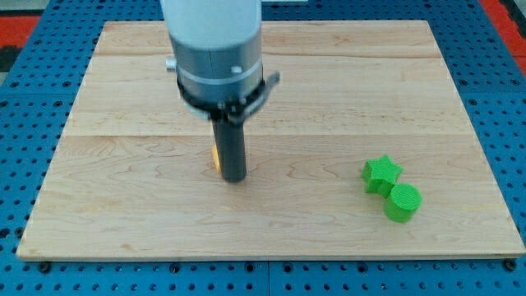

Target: Separate the green blocks

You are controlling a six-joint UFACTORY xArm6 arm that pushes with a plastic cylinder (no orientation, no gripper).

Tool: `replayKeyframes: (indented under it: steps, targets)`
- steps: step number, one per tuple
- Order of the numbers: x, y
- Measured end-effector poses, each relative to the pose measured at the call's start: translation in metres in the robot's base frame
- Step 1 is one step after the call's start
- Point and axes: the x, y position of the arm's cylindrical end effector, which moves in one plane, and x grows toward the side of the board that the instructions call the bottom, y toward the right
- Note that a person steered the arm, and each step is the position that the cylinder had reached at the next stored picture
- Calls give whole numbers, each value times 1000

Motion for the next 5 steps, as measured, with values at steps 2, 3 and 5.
replayKeyframes:
  steps: [2, 3, 5]
  targets:
    - [-16, 0]
    - [-20, 22]
    - [-53, 200]
